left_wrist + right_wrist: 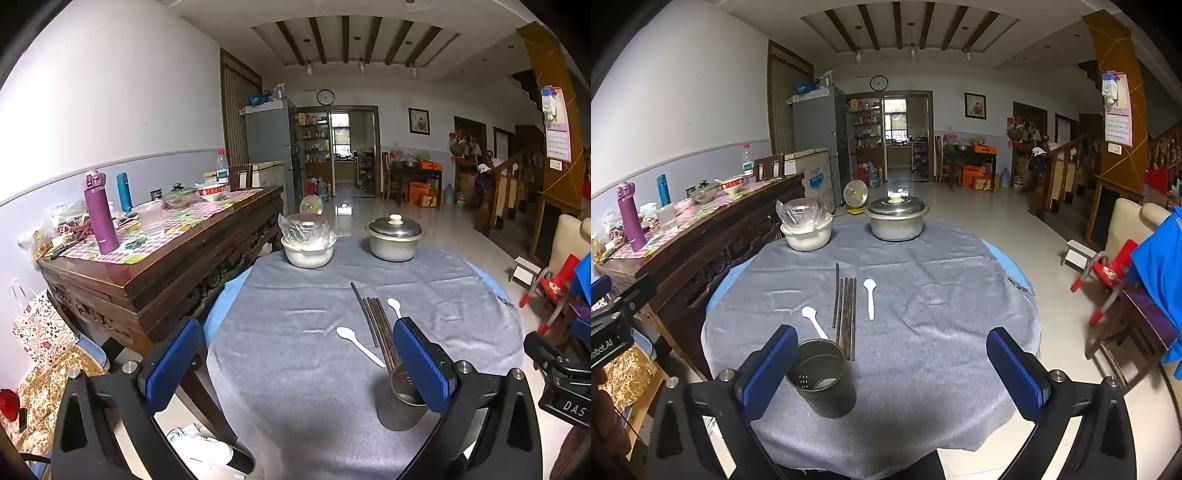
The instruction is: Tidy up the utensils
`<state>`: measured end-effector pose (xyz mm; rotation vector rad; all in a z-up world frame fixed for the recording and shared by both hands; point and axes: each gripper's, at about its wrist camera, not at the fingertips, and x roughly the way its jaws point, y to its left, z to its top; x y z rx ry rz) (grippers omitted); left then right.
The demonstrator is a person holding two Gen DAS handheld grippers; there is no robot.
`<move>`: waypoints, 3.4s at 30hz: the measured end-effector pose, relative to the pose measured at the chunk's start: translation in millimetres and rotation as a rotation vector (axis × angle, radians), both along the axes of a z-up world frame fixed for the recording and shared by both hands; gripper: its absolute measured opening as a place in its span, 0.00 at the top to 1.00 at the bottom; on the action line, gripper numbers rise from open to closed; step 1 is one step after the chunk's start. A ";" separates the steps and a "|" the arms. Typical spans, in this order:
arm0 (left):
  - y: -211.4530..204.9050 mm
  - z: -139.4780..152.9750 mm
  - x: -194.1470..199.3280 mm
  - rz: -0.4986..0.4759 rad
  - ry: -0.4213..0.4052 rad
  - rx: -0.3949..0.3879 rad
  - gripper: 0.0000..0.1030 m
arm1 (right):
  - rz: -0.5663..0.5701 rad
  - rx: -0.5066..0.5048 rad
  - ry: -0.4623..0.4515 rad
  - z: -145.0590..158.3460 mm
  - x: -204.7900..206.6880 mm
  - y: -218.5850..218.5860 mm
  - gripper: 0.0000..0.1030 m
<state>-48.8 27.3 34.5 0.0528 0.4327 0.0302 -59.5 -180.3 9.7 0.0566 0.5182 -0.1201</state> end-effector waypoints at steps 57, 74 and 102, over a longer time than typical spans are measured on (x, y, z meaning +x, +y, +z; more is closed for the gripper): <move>9.8 -58.3 120.8 0.005 0.238 -0.027 0.00 | 0.120 0.081 0.164 -35.8 125.4 -41.7 0.02; -21.2 -188.5 308.2 0.004 0.779 -0.273 0.27 | 0.238 0.255 0.628 -180.3 404.6 -52.4 0.49; -51.7 -213.0 332.2 -0.061 0.820 -0.275 0.97 | 0.204 0.184 0.639 -186.0 407.3 -54.9 0.69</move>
